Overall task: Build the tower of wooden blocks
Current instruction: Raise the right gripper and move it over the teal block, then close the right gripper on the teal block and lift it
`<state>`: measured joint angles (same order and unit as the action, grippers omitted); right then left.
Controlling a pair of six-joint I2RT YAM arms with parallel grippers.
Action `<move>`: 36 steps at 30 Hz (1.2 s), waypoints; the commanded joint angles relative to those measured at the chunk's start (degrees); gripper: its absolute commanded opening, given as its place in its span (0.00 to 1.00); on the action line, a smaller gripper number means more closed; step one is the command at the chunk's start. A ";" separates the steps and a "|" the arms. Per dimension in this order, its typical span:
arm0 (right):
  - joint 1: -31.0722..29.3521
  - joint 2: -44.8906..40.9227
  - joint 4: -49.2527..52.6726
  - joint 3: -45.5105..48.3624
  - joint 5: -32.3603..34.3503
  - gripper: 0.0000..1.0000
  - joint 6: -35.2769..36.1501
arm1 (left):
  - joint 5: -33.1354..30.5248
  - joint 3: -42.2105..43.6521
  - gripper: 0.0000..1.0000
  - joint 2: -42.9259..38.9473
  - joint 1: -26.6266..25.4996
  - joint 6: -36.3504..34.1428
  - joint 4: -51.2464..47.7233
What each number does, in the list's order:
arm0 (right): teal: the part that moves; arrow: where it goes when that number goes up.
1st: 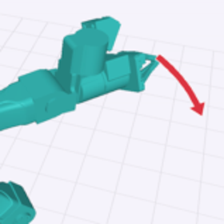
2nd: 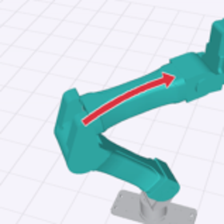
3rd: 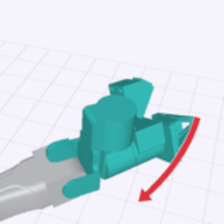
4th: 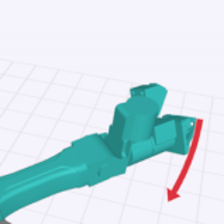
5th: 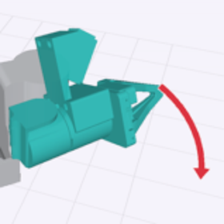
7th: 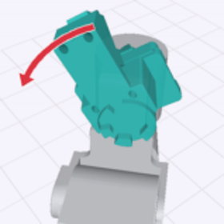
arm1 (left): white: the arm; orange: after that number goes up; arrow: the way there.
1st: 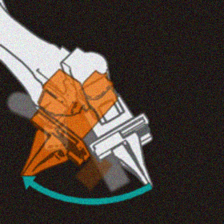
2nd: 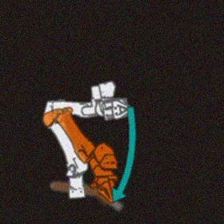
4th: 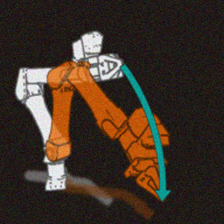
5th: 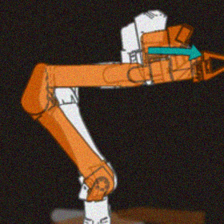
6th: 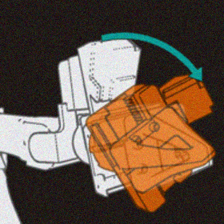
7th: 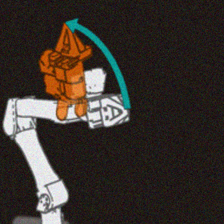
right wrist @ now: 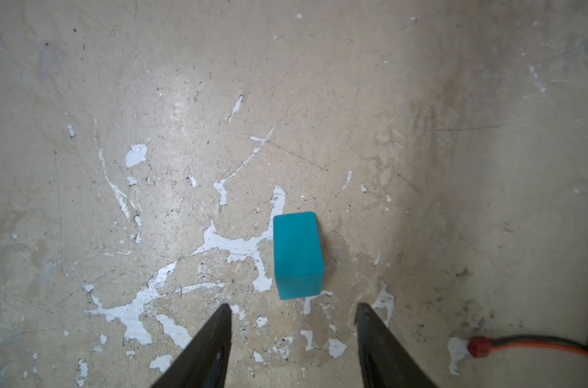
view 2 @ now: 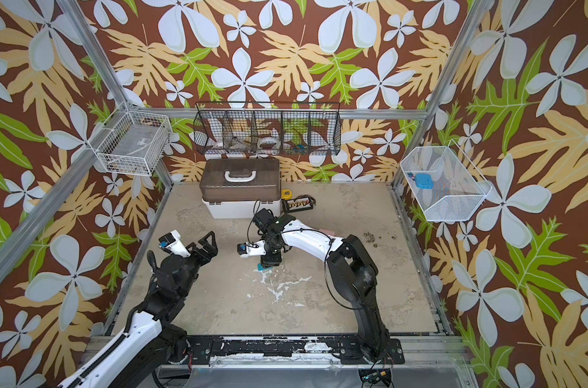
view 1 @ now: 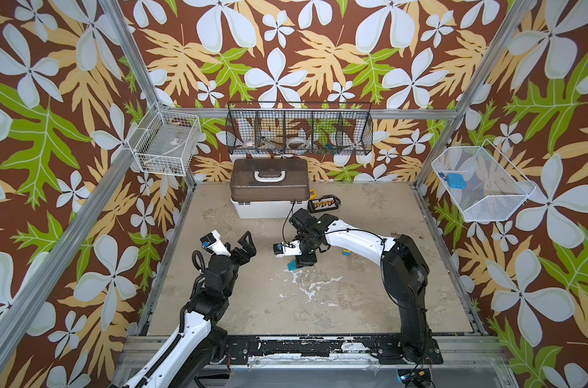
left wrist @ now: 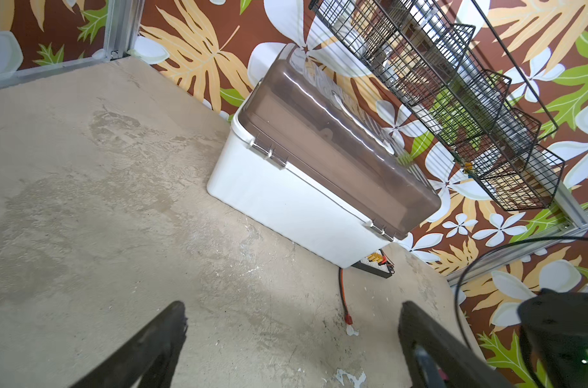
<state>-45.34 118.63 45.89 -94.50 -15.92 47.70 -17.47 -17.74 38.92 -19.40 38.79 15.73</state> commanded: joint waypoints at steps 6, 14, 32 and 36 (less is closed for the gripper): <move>0.01 7.16 4.24 -5.12 2.39 0.58 1.66 | 0.94 -0.02 1.00 0.12 0.15 -0.11 1.75; 0.00 10.66 4.86 -8.82 2.44 0.54 1.10 | 1.56 -0.02 1.00 0.88 0.12 0.02 2.40; -0.36 9.37 6.10 -8.34 0.66 0.27 2.49 | 2.27 -0.28 1.00 1.79 0.15 0.06 2.73; -0.58 8.76 6.02 -8.25 0.17 0.28 2.48 | 2.27 -0.46 1.00 1.96 0.15 0.05 2.58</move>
<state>-45.71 127.92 51.18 -102.94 -14.66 49.91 -14.98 -17.69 40.86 -19.40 38.81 16.80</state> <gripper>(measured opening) 0.288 0.998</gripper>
